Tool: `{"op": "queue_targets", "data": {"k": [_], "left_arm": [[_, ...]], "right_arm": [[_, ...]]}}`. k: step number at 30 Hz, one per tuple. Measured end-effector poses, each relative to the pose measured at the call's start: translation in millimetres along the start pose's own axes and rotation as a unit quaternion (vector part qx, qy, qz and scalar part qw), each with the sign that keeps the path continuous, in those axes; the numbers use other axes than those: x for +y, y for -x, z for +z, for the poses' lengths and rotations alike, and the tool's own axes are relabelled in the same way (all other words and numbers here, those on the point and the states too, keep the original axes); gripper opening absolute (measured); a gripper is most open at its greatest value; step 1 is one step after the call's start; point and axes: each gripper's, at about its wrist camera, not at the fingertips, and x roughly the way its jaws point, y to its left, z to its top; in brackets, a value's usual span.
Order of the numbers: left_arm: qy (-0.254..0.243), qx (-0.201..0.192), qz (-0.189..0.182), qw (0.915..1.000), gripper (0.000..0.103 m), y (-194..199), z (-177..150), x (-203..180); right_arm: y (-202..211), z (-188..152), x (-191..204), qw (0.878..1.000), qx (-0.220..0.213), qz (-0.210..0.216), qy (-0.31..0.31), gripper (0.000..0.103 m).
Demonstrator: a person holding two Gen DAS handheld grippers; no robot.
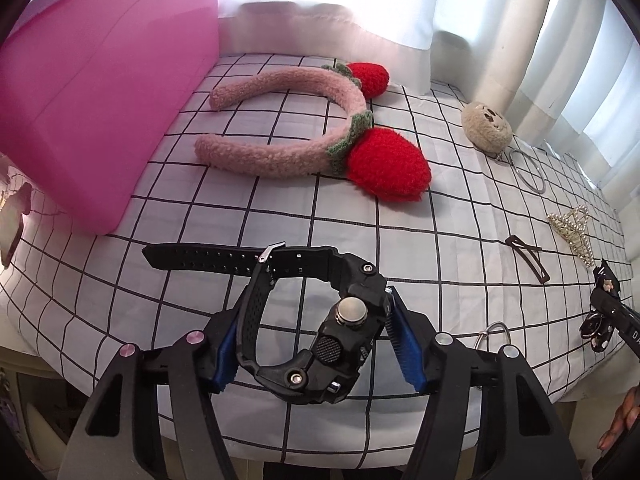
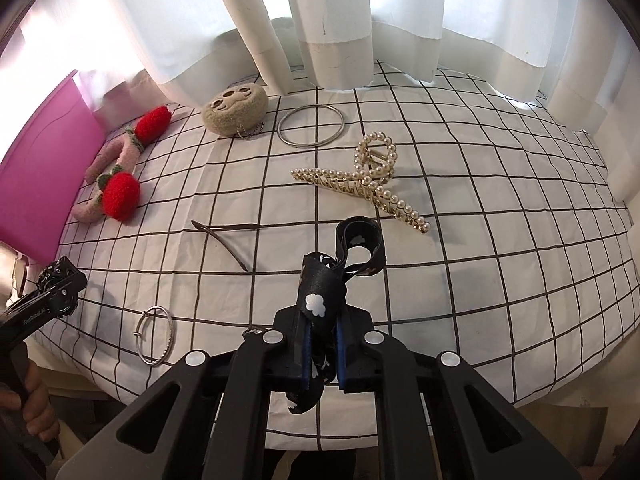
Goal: Organize jewelry
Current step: 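Close the left tool on the watch while the right tool closes on the scrunchie, then lift and carry the watch and scrunchie in both tools over the pink tub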
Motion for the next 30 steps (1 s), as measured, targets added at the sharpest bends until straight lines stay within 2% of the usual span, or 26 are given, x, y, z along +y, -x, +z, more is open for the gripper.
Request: {"op": "queue_targets", "data": {"k": [10, 17, 20, 24, 30], "left_arm": [[0.0, -0.078, -0.021, 0.9967, 0.061, 79.8, 35.4, -1.0], [0.017, -0.147, -0.019, 0.9888, 0.061, 145.2, 73.4, 21.1], [0.031, -0.181, -0.003, 0.9831, 0.061, 169.4, 89.7, 42.6], [0.055, -0.205, 0.031, 0.9768, 0.061, 187.2, 109.8, 81.6], [0.096, -0.201, 0.087, 0.971, 0.061, 185.4, 131.9, 155.8]], "right_arm": [[56.2, 47.5, 52.6, 0.995, -0.064, 0.057, 0.044, 0.009], [91.1, 93.9, 118.7, 0.982, -0.114, 0.117, 0.096, 0.009], [101.7, 116.7, 159.7, 0.971, -0.133, 0.153, 0.123, 0.009], [108.2, 143.4, 226.0, 0.954, -0.148, 0.194, 0.173, 0.009], [93.6, 172.5, 329.6, 0.931, -0.131, 0.248, 0.234, 0.009]]}}
